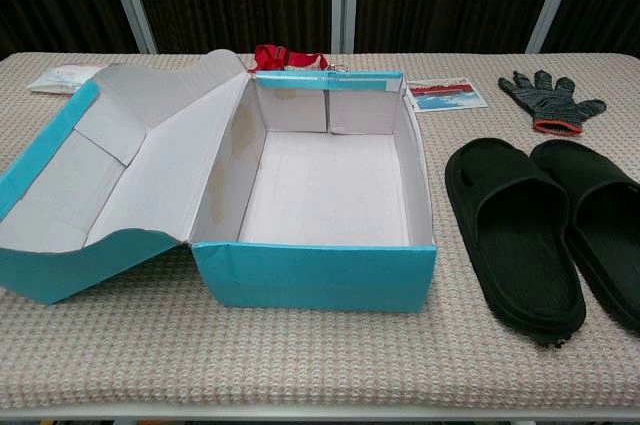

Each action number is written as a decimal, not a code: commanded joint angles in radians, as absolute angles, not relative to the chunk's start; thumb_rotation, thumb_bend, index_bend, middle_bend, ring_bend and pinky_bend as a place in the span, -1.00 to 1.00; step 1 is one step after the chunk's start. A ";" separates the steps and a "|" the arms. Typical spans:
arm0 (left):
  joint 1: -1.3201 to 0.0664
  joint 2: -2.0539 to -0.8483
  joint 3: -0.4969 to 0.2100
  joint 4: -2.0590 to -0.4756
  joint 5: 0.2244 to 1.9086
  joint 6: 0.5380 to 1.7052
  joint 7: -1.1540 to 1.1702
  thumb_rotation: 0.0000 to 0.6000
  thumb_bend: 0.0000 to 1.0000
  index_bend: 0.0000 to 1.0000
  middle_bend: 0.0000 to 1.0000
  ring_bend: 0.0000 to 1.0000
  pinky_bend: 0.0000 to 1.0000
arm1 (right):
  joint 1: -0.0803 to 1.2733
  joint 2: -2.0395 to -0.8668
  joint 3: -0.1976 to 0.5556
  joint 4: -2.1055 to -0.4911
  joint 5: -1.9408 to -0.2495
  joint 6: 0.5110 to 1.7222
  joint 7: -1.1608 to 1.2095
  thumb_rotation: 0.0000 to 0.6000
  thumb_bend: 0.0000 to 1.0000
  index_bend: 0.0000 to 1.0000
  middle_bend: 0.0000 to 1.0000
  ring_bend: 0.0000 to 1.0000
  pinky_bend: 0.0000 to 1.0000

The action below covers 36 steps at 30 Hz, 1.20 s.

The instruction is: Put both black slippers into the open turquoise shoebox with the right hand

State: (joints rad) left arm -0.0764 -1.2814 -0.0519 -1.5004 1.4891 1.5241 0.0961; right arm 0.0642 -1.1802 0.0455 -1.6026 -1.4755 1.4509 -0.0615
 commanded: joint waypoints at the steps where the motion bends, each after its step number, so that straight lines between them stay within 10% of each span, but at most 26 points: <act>1: -0.079 -1.280 -0.051 -1.500 1.490 1.518 0.091 1.00 -0.89 -0.75 -0.83 -1.00 -0.90 | 0.064 -1.176 0.045 -1.610 -1.469 1.445 -0.060 1.00 -0.79 -1.00 -0.99 -1.00 -1.00; 15: -0.081 -1.223 -0.054 -1.578 1.480 1.508 0.116 1.00 -0.89 -0.75 -0.83 -1.00 -0.89 | 0.130 -1.128 0.061 -1.659 -1.463 1.343 -0.040 1.00 -0.78 -1.00 -0.98 -1.00 -1.00; 27: -0.082 -1.223 -0.020 -1.561 1.499 1.475 0.085 1.00 -0.89 -0.75 -0.84 -1.00 -0.89 | 0.380 -1.016 0.131 -1.717 -1.447 1.009 0.085 1.00 -0.79 -1.00 -0.83 -1.00 -1.00; 36: -0.071 -1.169 0.011 -1.575 1.524 1.470 0.066 1.00 -0.89 -0.75 -0.83 -1.00 -0.88 | 0.605 -1.067 0.178 -1.764 -1.111 0.701 -0.139 1.00 -0.80 -0.99 -0.80 -1.00 -1.00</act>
